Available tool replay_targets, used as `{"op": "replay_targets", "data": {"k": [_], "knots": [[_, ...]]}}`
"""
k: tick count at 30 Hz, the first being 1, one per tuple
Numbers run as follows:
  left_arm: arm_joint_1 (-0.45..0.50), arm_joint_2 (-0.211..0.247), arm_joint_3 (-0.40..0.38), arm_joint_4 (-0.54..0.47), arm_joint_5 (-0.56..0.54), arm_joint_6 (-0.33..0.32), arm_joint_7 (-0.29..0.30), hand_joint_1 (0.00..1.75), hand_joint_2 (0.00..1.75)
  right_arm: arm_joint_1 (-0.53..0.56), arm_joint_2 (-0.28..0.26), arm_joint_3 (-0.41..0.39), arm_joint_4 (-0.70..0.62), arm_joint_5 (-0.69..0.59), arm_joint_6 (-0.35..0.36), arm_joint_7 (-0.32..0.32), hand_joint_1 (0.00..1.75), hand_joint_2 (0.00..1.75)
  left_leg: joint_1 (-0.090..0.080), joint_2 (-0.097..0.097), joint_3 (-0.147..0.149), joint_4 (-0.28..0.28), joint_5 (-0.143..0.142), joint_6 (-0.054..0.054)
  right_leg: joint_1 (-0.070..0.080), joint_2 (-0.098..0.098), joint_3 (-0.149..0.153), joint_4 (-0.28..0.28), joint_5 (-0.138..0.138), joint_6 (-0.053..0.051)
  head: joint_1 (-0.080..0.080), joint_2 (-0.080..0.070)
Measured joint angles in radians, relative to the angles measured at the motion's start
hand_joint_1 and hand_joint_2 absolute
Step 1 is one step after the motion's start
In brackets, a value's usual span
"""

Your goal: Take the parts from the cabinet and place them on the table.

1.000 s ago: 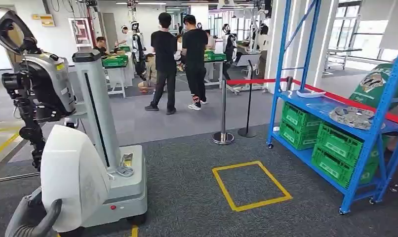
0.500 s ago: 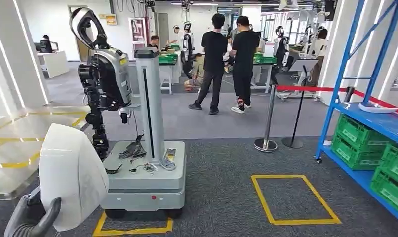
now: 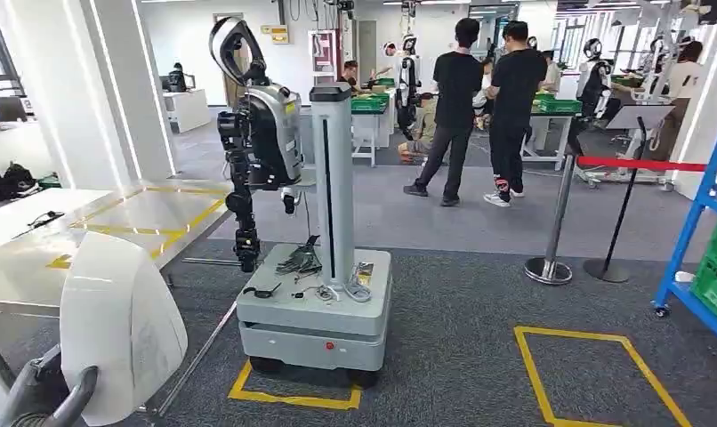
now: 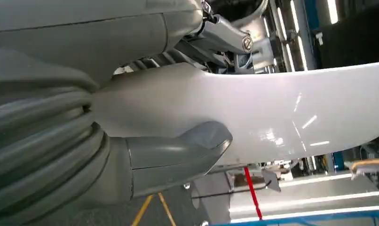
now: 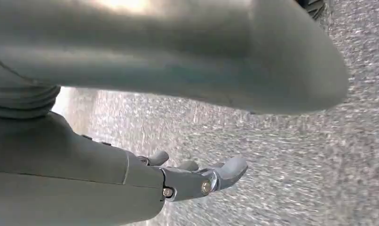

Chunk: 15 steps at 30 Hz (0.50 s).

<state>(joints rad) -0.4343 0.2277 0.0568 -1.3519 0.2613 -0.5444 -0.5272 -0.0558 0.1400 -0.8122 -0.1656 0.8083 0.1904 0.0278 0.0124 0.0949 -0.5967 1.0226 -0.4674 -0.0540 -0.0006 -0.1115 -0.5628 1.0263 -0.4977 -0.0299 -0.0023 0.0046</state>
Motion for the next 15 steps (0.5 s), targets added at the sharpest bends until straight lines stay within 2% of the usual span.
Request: {"op": "replay_targets", "data": {"k": [1, 4, 5, 6, 7, 8, 9, 10, 11, 12, 13, 14, 15], "knots": [[0.002, 0.0, 0.0, -0.001, 0.0, 0.0, 0.0, 1.75, 1.75, 0.0, 0.0, 0.002, 0.0, 0.0, 0.0, 0.0, 0.0, 0.0, -0.001, -0.015, 0.007, -0.001, 0.01, 0.014, 0.004, -0.01, 0.002, 0.006, -0.007, 0.007, 0.001, 0.0], [0.004, 0.006, 0.002, -0.002, 0.0, 0.0, 0.0, 1.75, 1.75, -0.003, 0.0, 0.006, 0.0, 0.0, 0.0, 0.0, 0.0, 0.0, -0.003, -0.059, -0.003, 0.004, 0.012, 0.034, 0.005, -0.048, 0.012, 0.001, -0.008, 0.021, 0.0, 0.0], [0.005, 0.009, 0.002, -0.005, 0.0, 0.0, 0.0, 1.75, 1.75, -0.005, 0.0, 0.007, 0.0, 0.0, 0.0, 0.0, 0.0, 0.0, 0.004, -0.073, 0.001, -0.002, 0.017, 0.043, 0.001, -0.046, 0.012, 0.004, -0.015, 0.029, 0.001, 0.0], [0.003, 0.009, 0.003, -0.007, 0.001, 0.0, -0.002, 1.75, 1.75, -0.007, 0.0, 0.007, 0.0, 0.0, 0.0, 0.0, 0.0, 0.0, 0.005, -0.082, 0.0, -0.002, 0.019, 0.046, -0.006, 0.018, 0.004, 0.028, -0.034, 0.036, 0.001, 0.0], [-0.001, 0.009, 0.003, -0.007, 0.001, 0.0, -0.003, 1.75, 1.75, -0.007, 0.0, 0.008, 0.0, 0.0, 0.0, 0.0, 0.0, 0.0, 0.007, -0.093, -0.002, -0.002, 0.021, 0.052, -0.008, 0.067, -0.024, 0.091, -0.071, 0.04, 0.001, 0.0], [0.0, 0.007, 0.003, -0.007, 0.002, 0.0, -0.003, 1.75, 1.75, -0.006, 0.0, 0.008, 0.0, 0.0, 0.0, 0.0, 0.0, 0.0, 0.007, -0.105, -0.005, -0.002, 0.022, 0.056, -0.009, 0.094, -0.068, 0.181, -0.113, 0.042, 0.0, 0.0], [0.002, 0.005, 0.003, -0.007, 0.002, 0.0, -0.001, 1.75, 1.75, -0.004, 0.0, 0.008, 0.0, 0.002, 0.001, -0.001, 0.0, 0.0, 0.006, -0.12, -0.007, -0.002, 0.022, 0.057, -0.009, 0.103, -0.109, 0.26, -0.143, 0.043, 0.001, 0.0], [0.007, 0.005, 0.003, -0.007, 0.003, 0.0, 0.002, 1.75, 1.75, -0.002, 0.0, 0.009, 0.0, 0.007, 0.003, -0.005, 0.0, 0.0, 0.004, -0.136, -0.009, 0.0, 0.023, 0.057, -0.008, 0.105, -0.139, 0.312, -0.152, 0.043, 0.0, 0.0], [0.014, 0.005, 0.003, -0.008, 0.01, 0.001, 0.004, 1.75, 1.75, 0.0, 0.0, 0.011, 0.0, 0.011, 0.005, -0.011, 0.0, 0.0, 0.004, -0.151, -0.009, 0.001, 0.023, 0.057, -0.007, 0.107, -0.145, 0.317, -0.138, 0.04, 0.001, 0.0], [0.021, 0.005, 0.005, -0.012, 0.013, 0.002, 0.005, 1.75, 1.75, 0.001, 0.0, 0.012, 0.0, 0.015, 0.005, -0.017, 0.0, 0.0, 0.004, -0.167, -0.009, 0.003, 0.023, 0.057, -0.006, 0.109, -0.126, 0.268, -0.098, 0.035, 0.001, 0.0], [0.026, 0.005, 0.007, -0.017, 0.016, 0.002, 0.005, 1.75, 1.75, 0.001, 0.0, 0.012, 0.0, 0.018, 0.005, -0.02, 0.0, 0.0, 0.004, -0.182, -0.009, 0.004, 0.024, 0.056, -0.006, 0.117, -0.091, 0.19, -0.053, 0.029, 0.001, 0.0], [0.029, 0.006, 0.008, -0.021, 0.018, 0.003, 0.005, 1.75, 1.75, 0.0, -0.001, 0.013, 0.0, 0.019, 0.005, -0.022, 0.0, 0.0, 0.004, -0.196, -0.009, 0.005, 0.025, 0.054, -0.005, 0.139, -0.048, 0.1, -0.009, 0.022, 0.001, 0.0], [0.031, 0.006, 0.01, -0.025, 0.018, 0.004, 0.004, 1.75, 1.75, 0.0, -0.003, 0.013, 0.0, 0.02, 0.005, -0.023, 0.0, 0.0, 0.006, -0.209, -0.01, 0.005, 0.027, 0.051, -0.006, 0.194, -0.016, 0.025, 0.009, 0.014, 0.001, 0.0]]}}
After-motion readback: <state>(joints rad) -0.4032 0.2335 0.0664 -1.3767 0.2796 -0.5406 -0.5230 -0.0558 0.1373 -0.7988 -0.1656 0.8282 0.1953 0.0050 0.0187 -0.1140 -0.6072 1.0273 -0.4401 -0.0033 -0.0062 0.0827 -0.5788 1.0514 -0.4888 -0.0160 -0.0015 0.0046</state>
